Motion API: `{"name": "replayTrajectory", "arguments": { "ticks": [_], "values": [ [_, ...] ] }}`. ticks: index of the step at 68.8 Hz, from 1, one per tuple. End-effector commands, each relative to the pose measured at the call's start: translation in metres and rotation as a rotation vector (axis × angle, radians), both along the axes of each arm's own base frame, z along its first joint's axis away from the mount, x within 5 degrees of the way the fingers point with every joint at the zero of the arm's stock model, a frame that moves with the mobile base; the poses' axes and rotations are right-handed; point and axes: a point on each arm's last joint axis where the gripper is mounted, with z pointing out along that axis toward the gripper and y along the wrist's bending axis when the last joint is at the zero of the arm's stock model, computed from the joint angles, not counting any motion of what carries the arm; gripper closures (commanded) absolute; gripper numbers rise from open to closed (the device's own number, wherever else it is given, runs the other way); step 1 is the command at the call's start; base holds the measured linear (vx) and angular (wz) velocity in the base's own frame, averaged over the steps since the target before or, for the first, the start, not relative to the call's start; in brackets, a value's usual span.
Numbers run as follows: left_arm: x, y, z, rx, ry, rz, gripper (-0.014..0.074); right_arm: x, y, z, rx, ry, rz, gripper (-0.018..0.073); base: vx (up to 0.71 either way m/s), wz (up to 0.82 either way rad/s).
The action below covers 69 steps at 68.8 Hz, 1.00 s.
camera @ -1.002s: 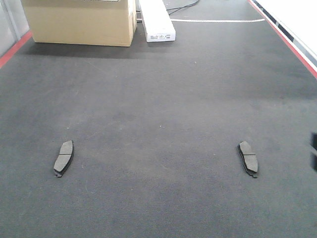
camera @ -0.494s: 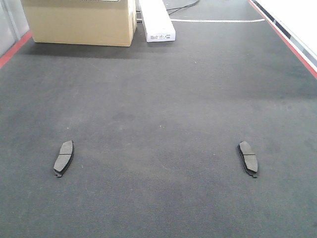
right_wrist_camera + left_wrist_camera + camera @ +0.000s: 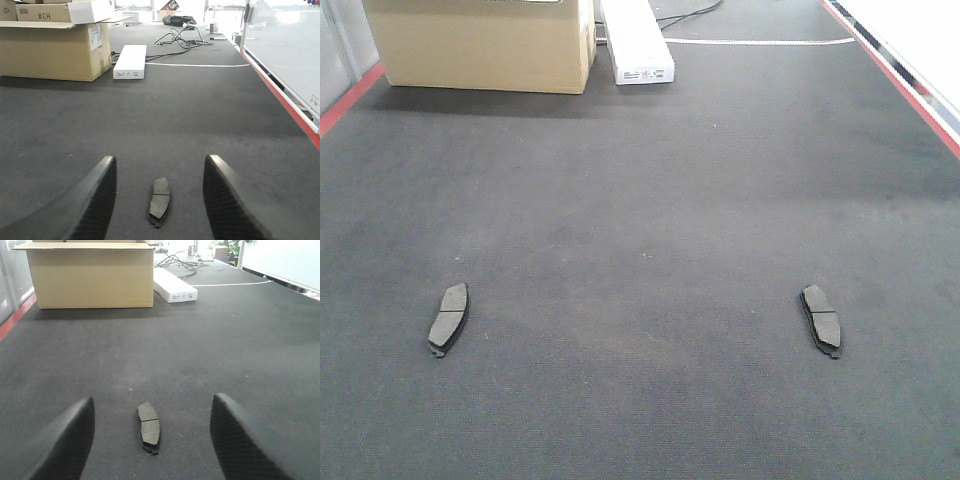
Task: Move and align brake pads A on conveyor
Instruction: 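Raise both open grippers and back the base away from the belt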
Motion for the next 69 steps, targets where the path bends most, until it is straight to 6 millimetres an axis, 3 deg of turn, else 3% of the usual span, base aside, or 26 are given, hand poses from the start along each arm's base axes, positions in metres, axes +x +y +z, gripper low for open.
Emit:
{"name": "replayTrajectory", "arguments": {
  "ticks": [1,43,69],
  "values": [
    [0.0011,0.0000,0.0134,-0.023,-0.085,0.001,0.0114,-0.0001,0.0001,0.0146,-0.006,-0.093,0.003,0.0180,0.00,0.00],
    [0.0012,0.0000,0.0133,-0.023,-0.084,0.001,0.0114,-0.0001,0.0001,0.0144,-0.006,-0.091,0.003,0.0180,-0.01,0.01],
    [0.0014,0.0000,0.0133,-0.023,-0.083,0.001,0.0114,-0.0001,0.0001,0.0145,-0.006,-0.093,0.003,0.0180,-0.25,0.06]
  ]
}}
